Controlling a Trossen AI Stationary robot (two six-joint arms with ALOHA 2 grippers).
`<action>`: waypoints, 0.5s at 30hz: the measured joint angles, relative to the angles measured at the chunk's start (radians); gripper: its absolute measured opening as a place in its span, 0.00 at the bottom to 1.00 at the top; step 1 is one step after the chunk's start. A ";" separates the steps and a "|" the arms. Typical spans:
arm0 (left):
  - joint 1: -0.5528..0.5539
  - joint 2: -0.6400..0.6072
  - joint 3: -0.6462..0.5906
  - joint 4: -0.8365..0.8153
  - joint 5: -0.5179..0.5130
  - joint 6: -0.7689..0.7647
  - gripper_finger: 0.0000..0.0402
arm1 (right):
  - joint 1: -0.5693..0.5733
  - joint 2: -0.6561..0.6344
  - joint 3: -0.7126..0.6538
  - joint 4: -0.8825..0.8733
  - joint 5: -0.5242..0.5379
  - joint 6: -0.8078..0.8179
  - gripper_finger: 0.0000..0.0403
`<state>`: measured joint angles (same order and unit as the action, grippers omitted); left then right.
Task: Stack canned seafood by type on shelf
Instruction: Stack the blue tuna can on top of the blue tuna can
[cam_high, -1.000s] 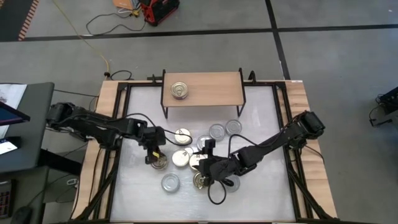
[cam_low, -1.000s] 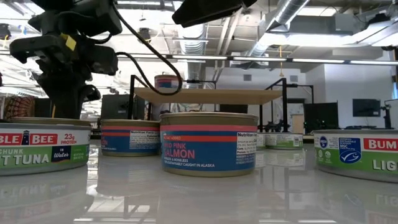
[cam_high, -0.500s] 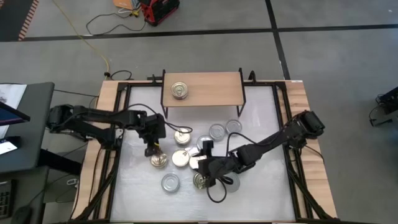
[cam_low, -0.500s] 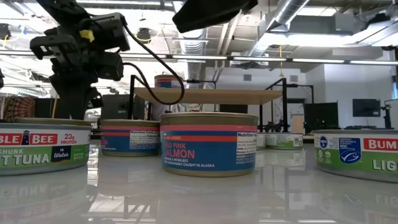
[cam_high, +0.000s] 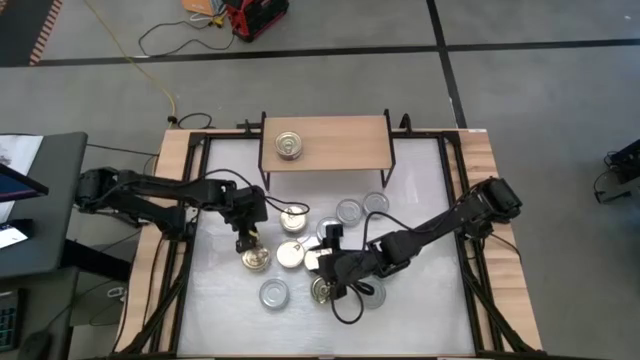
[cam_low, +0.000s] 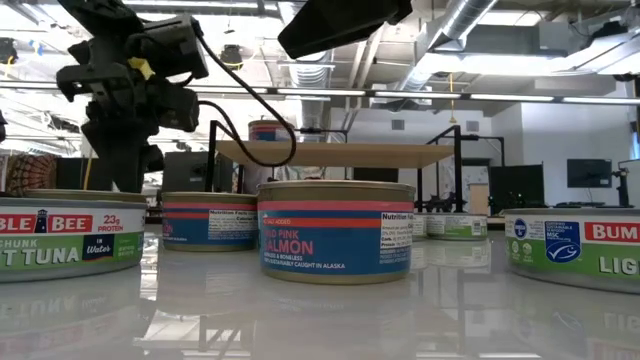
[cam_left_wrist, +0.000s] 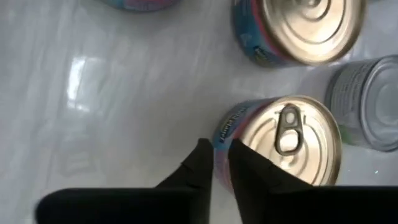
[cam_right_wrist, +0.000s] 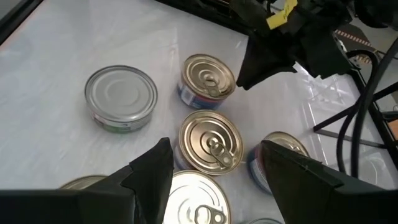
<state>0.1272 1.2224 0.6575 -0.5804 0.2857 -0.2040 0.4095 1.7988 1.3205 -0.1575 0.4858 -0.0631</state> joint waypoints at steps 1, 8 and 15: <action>0.000 -0.006 0.000 -0.003 0.002 -0.002 0.18 | 0.000 0.000 0.000 0.000 0.000 0.001 0.68; -0.020 -0.037 0.002 -0.007 0.053 -0.006 0.32 | 0.000 0.000 0.000 0.001 0.000 0.009 0.68; -0.097 0.038 0.003 -0.003 -0.062 0.018 0.33 | 0.000 0.000 0.000 0.007 0.000 0.008 0.68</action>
<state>0.0300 1.2604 0.6601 -0.5832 0.2234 -0.1856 0.4095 1.7988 1.3205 -0.1507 0.4862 -0.0551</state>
